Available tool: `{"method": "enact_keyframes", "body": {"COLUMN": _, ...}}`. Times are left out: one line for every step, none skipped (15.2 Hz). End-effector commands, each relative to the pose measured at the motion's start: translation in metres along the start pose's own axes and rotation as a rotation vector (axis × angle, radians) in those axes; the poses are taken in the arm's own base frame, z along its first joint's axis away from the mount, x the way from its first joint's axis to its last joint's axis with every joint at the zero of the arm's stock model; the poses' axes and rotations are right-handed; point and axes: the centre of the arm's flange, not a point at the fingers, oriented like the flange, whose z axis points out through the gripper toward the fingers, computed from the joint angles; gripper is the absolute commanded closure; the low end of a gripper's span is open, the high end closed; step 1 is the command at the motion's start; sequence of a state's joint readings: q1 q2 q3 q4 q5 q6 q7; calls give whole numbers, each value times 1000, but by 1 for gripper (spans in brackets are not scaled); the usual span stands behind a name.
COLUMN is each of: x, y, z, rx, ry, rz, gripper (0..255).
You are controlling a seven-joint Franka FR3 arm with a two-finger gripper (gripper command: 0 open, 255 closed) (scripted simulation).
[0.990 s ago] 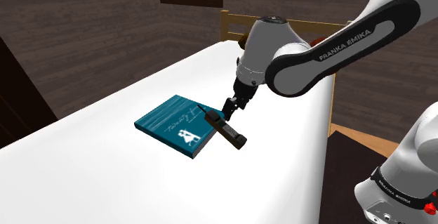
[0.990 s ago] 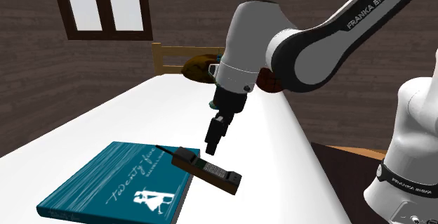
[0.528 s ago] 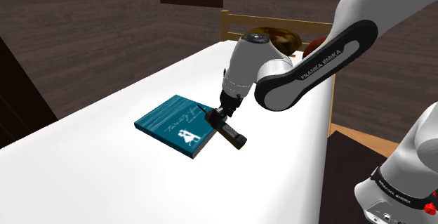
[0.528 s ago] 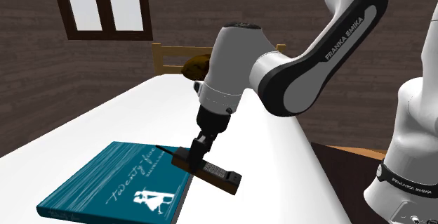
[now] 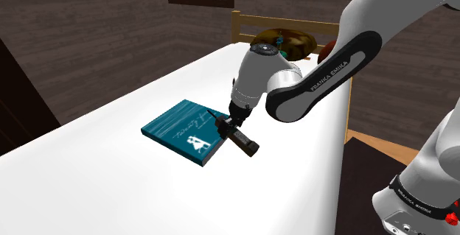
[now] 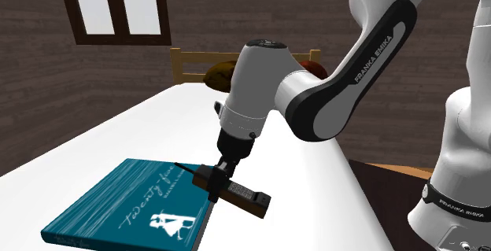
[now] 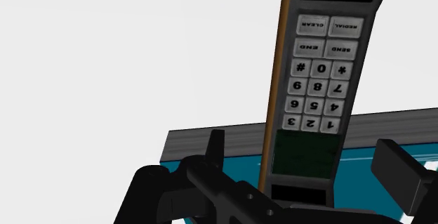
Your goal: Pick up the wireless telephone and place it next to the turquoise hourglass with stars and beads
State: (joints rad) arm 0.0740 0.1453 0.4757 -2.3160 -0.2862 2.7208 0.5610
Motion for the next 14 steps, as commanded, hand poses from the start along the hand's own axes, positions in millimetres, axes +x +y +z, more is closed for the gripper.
{"method": "enact_keyframes", "body": {"x": 0, "y": 0, "z": 0, "rx": 0, "ry": 0, "rz": 0, "gripper": 0}}
{"method": "enact_keyframes", "body": {"x": 0, "y": 0, "z": 0, "rx": 0, "ry": 0, "rz": 0, "gripper": 0}}
{"method": "enact_keyframes", "body": {"x": 0, "y": 0, "z": 0, "rx": 0, "ry": 0, "rz": 0, "gripper": 0}}
{"method": "enact_keyframes", "body": {"x": 0, "y": 0, "z": 0, "rx": 0, "ry": 0, "rz": 0, "gripper": 255}}
{"method": "enact_keyframes", "body": {"x": 0, "y": 0, "z": 0, "rx": 0, "ry": 0, "rz": 0, "gripper": 255}}
{"method": "enact_keyframes", "body": {"x": 0, "y": 0, "z": 0, "rx": 0, "ry": 0, "rz": 0, "gripper": 255}}
{"method": "enact_keyframes", "body": {"x": 0, "y": 0, "z": 0, "rx": 0, "ry": 0, "rz": 0, "gripper": 255}}
{"method": "enact_keyframes", "body": {"x": 0, "y": 0, "z": 0, "rx": 0, "ry": 0, "rz": 0, "gripper": 255}}
{"method": "enact_keyframes", "body": {"x": 0, "y": 0, "z": 0, "rx": 0, "ry": 0, "rz": 0, "gripper": 255}}
{"method": "enact_keyframes", "body": {"x": 0, "y": 0, "z": 0, "rx": 0, "ry": 0, "rz": 0, "gripper": 255}}
{"method": "enact_keyframes", "body": {"x": 0, "y": 0, "z": 0, "rx": 0, "ry": 0, "rz": 0, "gripper": 255}}
{"method": "enact_keyframes", "body": {"x": 0, "y": 0, "z": 0, "rx": 0, "ry": 0, "rz": 0, "gripper": 255}}
{"method": "enact_keyframes", "body": {"x": 0, "y": 0, "z": 0, "rx": 0, "ry": 0, "rz": 0, "gripper": 255}}
{"method": "enact_keyframes", "body": {"x": 1, "y": 0, "z": -5, "rx": 0, "ry": 0, "rz": 0, "gripper": 255}}
